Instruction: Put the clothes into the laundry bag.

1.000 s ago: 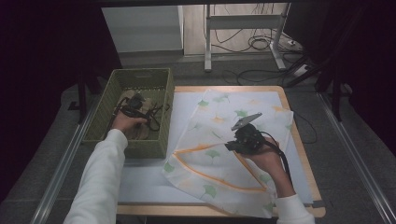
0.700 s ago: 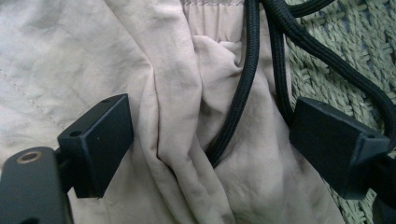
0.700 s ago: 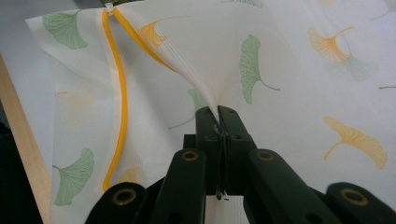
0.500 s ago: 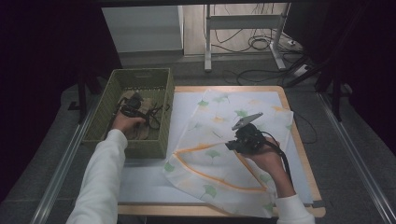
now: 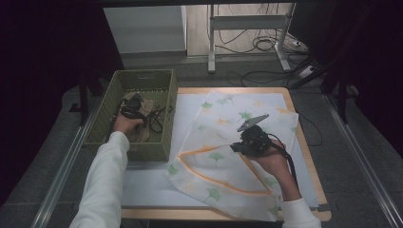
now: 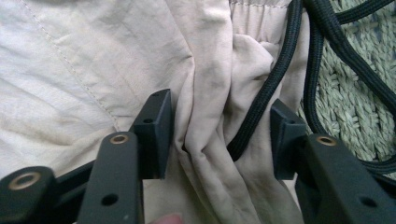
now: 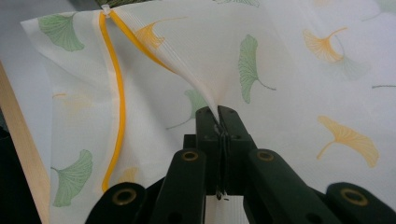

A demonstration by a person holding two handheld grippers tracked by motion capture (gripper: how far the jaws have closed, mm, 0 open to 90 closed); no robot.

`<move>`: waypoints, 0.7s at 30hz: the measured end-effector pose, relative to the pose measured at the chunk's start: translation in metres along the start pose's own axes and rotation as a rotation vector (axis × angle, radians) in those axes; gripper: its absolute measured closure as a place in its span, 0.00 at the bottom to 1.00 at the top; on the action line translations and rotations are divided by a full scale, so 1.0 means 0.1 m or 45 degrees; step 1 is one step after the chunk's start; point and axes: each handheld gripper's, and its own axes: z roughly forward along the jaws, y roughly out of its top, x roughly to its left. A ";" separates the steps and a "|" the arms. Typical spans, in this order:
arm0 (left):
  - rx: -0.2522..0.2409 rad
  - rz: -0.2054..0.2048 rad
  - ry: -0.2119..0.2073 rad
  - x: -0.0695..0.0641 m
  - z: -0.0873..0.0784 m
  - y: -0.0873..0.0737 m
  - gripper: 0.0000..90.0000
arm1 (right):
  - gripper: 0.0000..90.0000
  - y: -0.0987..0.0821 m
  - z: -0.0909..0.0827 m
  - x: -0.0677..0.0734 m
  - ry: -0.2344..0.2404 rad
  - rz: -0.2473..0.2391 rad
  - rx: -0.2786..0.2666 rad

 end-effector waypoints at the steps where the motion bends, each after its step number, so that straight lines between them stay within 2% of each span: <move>1: 0.005 -0.003 -0.003 0.00 -0.01 0.00 0.59 | 0.97 0.00 0.00 0.00 0.000 0.000 0.000; 4: 0.004 -0.021 -0.008 0.01 -0.01 0.00 0.66 | 0.97 0.00 0.00 0.00 0.000 0.001 -0.001; 7: 0.011 -0.022 -0.007 0.02 -0.02 0.00 0.70 | 0.97 0.00 0.00 0.00 -0.001 0.001 -0.001; 16: 0.014 -0.072 -0.049 0.10 -0.03 0.02 0.80 | 0.97 0.00 0.00 -0.01 0.008 0.004 -0.002; 21: 0.011 -0.079 -0.038 0.09 -0.03 0.02 0.85 | 0.97 0.00 -0.01 0.00 0.034 0.008 -0.015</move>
